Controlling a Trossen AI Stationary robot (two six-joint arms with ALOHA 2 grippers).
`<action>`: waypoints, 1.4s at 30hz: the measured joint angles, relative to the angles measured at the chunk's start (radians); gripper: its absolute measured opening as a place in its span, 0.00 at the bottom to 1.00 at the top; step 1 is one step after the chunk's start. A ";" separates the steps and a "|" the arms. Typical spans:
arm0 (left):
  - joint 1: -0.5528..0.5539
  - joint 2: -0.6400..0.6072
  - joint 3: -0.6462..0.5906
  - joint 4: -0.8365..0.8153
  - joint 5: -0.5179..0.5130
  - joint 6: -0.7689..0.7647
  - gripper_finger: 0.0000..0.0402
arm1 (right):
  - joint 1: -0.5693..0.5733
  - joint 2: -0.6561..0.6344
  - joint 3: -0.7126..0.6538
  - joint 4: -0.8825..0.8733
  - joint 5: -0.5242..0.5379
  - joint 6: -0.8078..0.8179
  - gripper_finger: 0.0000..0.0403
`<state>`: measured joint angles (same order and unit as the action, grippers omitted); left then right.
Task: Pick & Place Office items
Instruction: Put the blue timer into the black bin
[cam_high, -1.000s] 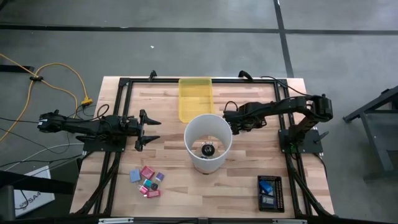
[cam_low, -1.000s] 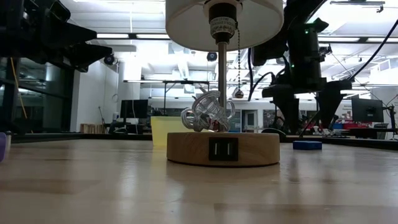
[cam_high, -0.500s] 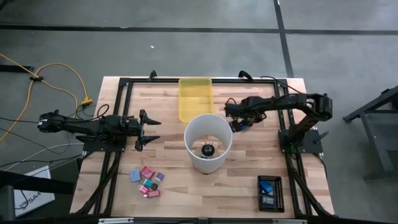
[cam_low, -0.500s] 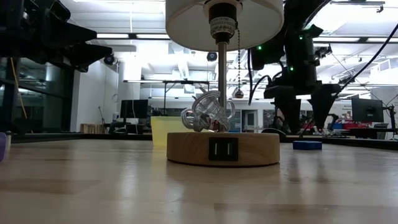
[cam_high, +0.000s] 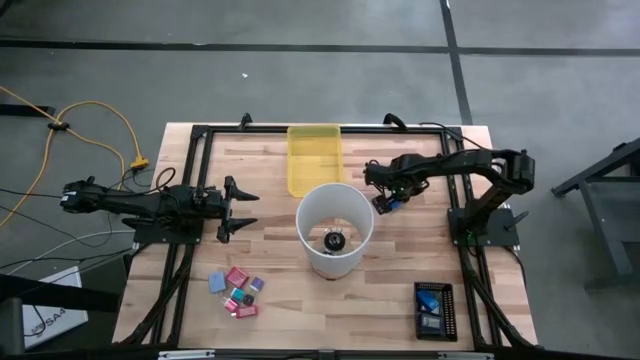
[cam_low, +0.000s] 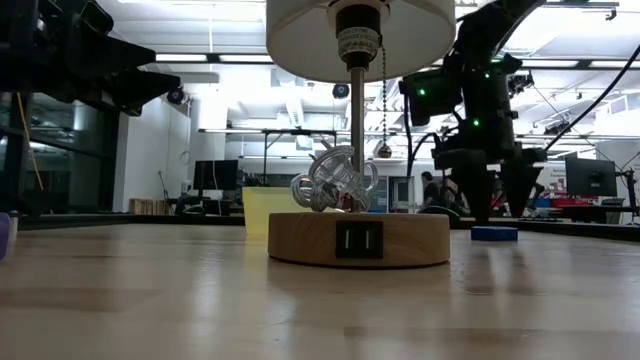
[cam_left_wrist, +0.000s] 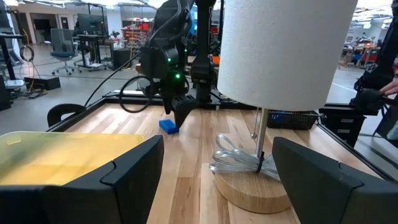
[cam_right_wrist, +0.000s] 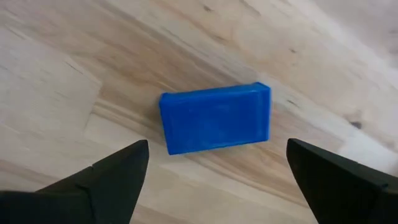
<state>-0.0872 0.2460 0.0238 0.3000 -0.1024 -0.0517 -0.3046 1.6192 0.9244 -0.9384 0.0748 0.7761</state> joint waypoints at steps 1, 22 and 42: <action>0.000 0.000 0.000 0.000 0.000 0.000 0.73 | 0.000 0.000 -0.006 0.007 -0.001 -0.003 0.91; 0.000 0.000 0.000 0.000 0.000 0.000 0.73 | 0.000 0.000 -0.012 0.053 0.039 -0.071 0.91; 0.000 0.000 0.000 0.000 0.000 0.000 0.73 | -0.009 0.000 -0.082 0.142 0.035 -0.067 0.91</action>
<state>-0.0872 0.2462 0.0238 0.3000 -0.1024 -0.0518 -0.3139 1.6192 0.8421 -0.7968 0.1098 0.7089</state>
